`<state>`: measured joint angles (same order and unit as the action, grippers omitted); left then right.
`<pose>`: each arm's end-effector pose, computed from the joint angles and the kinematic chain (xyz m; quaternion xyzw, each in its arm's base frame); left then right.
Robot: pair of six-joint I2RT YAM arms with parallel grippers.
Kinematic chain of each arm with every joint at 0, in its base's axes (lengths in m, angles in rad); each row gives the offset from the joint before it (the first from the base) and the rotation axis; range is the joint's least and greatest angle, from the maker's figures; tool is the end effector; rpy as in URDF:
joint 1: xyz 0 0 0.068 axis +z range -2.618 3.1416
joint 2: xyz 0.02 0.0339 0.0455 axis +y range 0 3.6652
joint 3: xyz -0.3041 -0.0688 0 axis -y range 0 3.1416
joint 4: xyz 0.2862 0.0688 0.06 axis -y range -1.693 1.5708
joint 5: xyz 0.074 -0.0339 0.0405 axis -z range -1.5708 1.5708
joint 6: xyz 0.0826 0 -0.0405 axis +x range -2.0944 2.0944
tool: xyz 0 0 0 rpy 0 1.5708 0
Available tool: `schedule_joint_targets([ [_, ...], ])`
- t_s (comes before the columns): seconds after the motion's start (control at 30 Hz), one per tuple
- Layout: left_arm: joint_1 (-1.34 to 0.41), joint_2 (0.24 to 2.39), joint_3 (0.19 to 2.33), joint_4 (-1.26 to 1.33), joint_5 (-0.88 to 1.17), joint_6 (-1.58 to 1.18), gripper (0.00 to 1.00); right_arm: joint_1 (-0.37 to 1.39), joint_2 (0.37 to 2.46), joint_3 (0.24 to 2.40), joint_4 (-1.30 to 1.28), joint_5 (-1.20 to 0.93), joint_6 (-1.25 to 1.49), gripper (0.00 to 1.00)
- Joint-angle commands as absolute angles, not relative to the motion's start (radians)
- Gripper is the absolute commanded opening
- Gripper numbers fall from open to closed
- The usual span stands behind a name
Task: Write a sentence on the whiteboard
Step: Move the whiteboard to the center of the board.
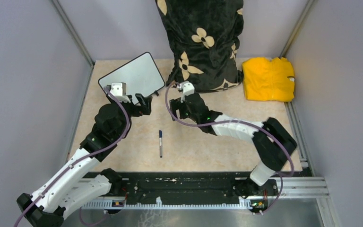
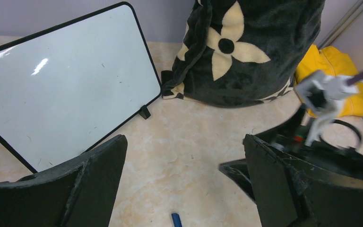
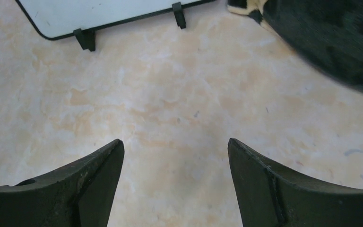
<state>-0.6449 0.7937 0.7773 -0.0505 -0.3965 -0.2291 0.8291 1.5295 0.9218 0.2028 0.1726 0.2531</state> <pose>0.2140 -0.1210 0.3756 0.0162 0.7284 -0.1531 0.6676 0.2938 0.2997 0.2420 -0.1907 0.8110 0.2208 0.5072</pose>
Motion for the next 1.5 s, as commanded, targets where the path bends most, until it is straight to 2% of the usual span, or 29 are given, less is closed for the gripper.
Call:
schedule_joint_targets([
  [0.0, -0.649, 0.758, 0.773, -0.025, -0.396, -0.212, 0.99, 0.837, 1.722, 1.083, 0.381, 0.124, 0.285, 0.79],
  [0.23, -0.648, 0.727, 0.774, -0.030, -0.428, -0.207, 0.99, 0.839, 1.995, 1.332, 0.340, 0.173, 0.302, 0.78],
  [0.57, -0.648, 0.696, 0.774, -0.032, -0.413, -0.216, 0.99, 0.827, 2.242, 1.587, 0.291, 0.233, 0.304, 0.72],
  [1.0, -0.649, 0.670, 0.771, -0.033, -0.420, -0.218, 0.99, 0.803, 2.410, 1.805, 0.190, 0.230, 0.289, 0.55],
  [1.47, -0.649, 0.670, 0.769, -0.028, -0.418, -0.215, 0.99, 0.782, 2.511, 1.986, 0.085, 0.204, 0.278, 0.49],
])
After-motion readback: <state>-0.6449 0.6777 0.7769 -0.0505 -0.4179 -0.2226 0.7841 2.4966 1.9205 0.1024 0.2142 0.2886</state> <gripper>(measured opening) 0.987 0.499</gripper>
